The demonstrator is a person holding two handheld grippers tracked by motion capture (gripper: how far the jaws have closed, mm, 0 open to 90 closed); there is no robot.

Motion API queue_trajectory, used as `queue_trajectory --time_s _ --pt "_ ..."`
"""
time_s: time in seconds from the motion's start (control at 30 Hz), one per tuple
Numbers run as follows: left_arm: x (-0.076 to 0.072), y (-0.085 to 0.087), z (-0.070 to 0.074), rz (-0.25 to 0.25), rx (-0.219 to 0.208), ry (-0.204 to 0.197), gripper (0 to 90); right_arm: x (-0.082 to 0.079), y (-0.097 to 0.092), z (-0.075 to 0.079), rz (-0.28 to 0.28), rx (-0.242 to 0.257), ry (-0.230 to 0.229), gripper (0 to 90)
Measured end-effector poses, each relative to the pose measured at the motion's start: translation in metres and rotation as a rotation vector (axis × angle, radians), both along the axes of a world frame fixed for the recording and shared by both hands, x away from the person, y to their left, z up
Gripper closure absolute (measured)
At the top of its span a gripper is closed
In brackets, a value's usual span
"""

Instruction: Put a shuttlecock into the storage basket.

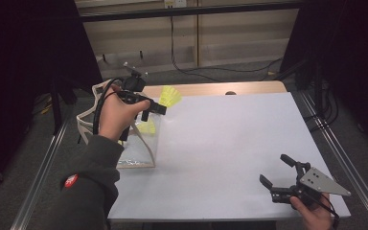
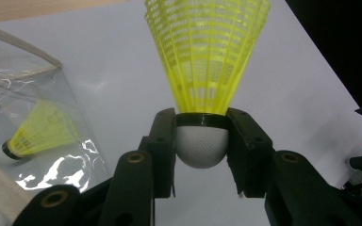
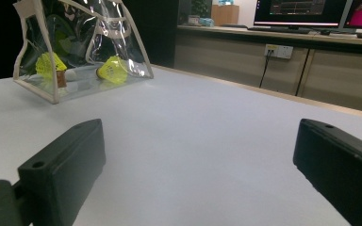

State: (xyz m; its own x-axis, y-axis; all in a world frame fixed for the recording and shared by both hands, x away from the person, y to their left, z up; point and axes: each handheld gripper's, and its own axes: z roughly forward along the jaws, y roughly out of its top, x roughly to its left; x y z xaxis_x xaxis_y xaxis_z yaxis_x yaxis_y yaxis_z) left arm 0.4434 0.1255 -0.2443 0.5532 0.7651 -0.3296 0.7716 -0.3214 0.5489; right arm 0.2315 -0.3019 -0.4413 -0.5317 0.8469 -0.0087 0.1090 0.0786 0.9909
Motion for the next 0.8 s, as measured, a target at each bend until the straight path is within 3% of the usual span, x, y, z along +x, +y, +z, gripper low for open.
queue_trajectory --time_s 0.8 --pt "-0.003 0.02 0.014 -0.005 0.0 -0.014 64.8 0.0 0.001 0.0 0.001 0.0 0.003 2.7"
